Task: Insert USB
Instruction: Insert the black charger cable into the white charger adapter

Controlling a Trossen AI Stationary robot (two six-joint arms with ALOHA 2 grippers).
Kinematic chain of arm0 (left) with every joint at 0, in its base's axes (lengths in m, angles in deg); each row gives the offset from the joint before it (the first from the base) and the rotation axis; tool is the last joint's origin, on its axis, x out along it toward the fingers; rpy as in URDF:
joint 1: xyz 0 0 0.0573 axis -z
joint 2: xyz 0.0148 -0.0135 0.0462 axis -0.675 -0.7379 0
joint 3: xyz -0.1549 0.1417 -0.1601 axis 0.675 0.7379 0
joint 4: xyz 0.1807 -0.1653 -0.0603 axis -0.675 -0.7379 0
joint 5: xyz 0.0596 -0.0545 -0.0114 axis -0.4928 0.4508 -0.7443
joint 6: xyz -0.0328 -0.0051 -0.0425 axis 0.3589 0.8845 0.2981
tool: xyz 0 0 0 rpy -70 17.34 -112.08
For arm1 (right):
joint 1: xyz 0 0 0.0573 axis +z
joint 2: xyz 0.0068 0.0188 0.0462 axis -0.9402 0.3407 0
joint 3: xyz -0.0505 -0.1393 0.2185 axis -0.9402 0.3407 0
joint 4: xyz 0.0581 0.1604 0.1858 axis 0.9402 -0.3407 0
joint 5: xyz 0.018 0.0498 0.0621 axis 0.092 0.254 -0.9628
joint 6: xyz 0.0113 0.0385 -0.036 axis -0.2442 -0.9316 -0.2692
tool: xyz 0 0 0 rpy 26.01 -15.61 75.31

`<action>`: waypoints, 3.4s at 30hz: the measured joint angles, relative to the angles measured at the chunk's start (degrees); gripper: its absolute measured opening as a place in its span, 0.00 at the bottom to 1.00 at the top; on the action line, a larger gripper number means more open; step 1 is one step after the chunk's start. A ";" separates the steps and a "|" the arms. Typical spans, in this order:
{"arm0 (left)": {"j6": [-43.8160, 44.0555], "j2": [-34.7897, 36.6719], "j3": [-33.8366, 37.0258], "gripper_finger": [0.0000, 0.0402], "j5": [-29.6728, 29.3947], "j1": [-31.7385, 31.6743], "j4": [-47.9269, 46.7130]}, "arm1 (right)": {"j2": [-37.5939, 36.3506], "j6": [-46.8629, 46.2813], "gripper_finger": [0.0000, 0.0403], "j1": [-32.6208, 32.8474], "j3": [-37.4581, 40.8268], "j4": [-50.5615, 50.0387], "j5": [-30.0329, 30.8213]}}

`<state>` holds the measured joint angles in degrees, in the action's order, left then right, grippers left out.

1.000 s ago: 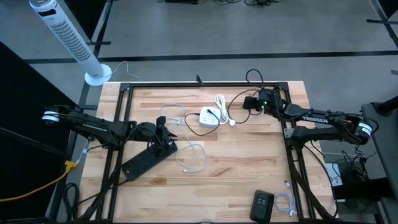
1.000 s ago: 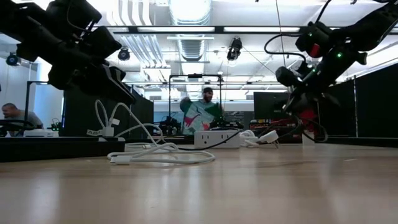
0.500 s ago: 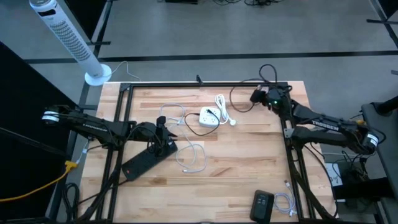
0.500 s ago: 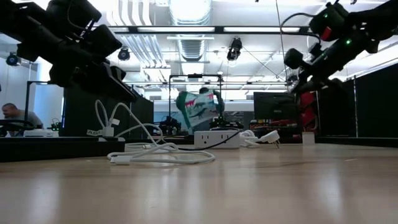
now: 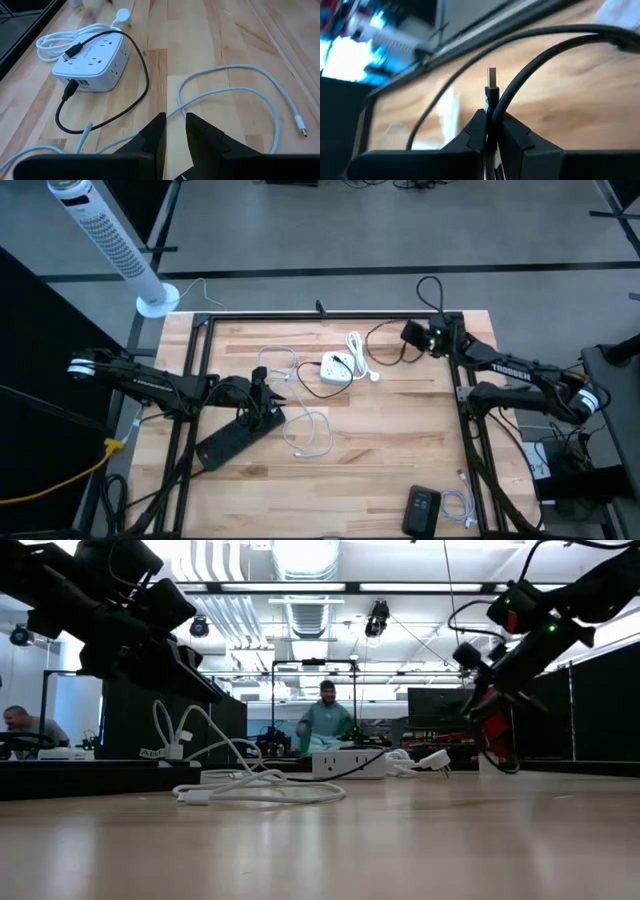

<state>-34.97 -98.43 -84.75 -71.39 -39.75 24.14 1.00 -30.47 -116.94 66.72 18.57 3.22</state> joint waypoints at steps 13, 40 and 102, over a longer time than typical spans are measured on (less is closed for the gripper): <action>0.42 0.00 0.07 0.16 0.07 0.00 0.01 | -6.65 5.13 0.04 2.08 -0.26 -0.40 6.93; 2.31 0.00 0.10 0.16 1.67 0.16 -0.47 | 2.86 6.93 0.04 -0.67 -0.37 8.30 -4.26; -4.80 -31.33 -19.13 0.16 -4.76 -5.91 20.79 | 27.26 72.71 0.04 7.53 -31.04 -29.41 -4.18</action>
<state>-39.77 -129.76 -103.88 -76.16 -45.66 44.93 28.26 42.24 -109.40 35.68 -10.85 -0.96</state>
